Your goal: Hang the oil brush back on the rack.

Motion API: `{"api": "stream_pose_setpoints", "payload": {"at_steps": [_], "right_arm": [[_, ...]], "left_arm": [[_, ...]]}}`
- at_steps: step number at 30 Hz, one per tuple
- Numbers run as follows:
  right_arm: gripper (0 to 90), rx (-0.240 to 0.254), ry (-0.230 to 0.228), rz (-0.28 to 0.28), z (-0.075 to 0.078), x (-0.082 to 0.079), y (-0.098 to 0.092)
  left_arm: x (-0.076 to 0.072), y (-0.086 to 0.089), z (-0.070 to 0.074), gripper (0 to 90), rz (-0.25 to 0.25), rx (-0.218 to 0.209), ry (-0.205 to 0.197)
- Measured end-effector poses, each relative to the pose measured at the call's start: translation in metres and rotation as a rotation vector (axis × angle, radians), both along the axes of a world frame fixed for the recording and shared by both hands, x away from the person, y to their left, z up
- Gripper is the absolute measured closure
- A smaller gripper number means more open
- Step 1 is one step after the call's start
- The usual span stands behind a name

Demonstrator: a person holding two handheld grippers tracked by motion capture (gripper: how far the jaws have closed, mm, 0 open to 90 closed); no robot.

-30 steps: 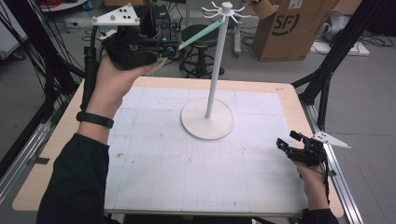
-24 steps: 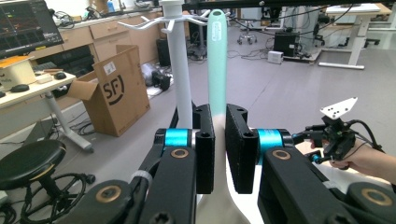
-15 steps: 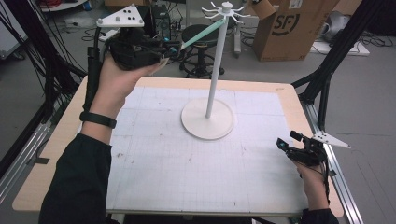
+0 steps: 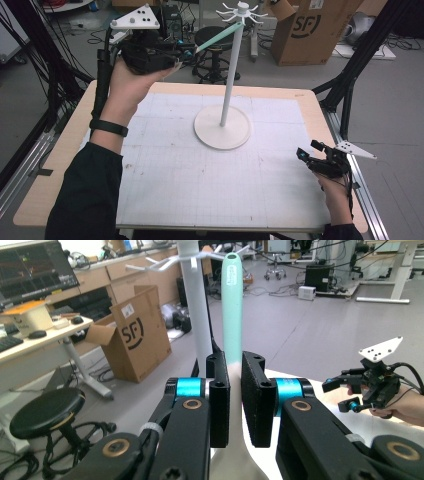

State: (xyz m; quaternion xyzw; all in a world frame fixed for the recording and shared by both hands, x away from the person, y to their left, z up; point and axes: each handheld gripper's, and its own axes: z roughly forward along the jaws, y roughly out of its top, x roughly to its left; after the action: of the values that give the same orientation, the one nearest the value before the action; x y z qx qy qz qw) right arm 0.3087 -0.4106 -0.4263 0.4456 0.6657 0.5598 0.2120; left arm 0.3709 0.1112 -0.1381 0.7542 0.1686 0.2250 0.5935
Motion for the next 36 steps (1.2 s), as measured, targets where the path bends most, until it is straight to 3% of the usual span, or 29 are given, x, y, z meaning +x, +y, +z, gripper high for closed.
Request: {"api": "stream_pose_setpoints", "payload": {"at_steps": [14, 36], "right_arm": [[17.4, -0.004, -0.002, -0.001, 0.0, 0.0, 0.0], [17.4, 0.003, -0.002, -0.005, 0.0, -0.001, -0.001]], "left_arm": [[0.002, 0.03, 0.002, 82.4, 0.043, -0.026, 0.002], [0.01, 0.024, -0.009, 82.4, 0.027, -0.011, 0.025]]}}
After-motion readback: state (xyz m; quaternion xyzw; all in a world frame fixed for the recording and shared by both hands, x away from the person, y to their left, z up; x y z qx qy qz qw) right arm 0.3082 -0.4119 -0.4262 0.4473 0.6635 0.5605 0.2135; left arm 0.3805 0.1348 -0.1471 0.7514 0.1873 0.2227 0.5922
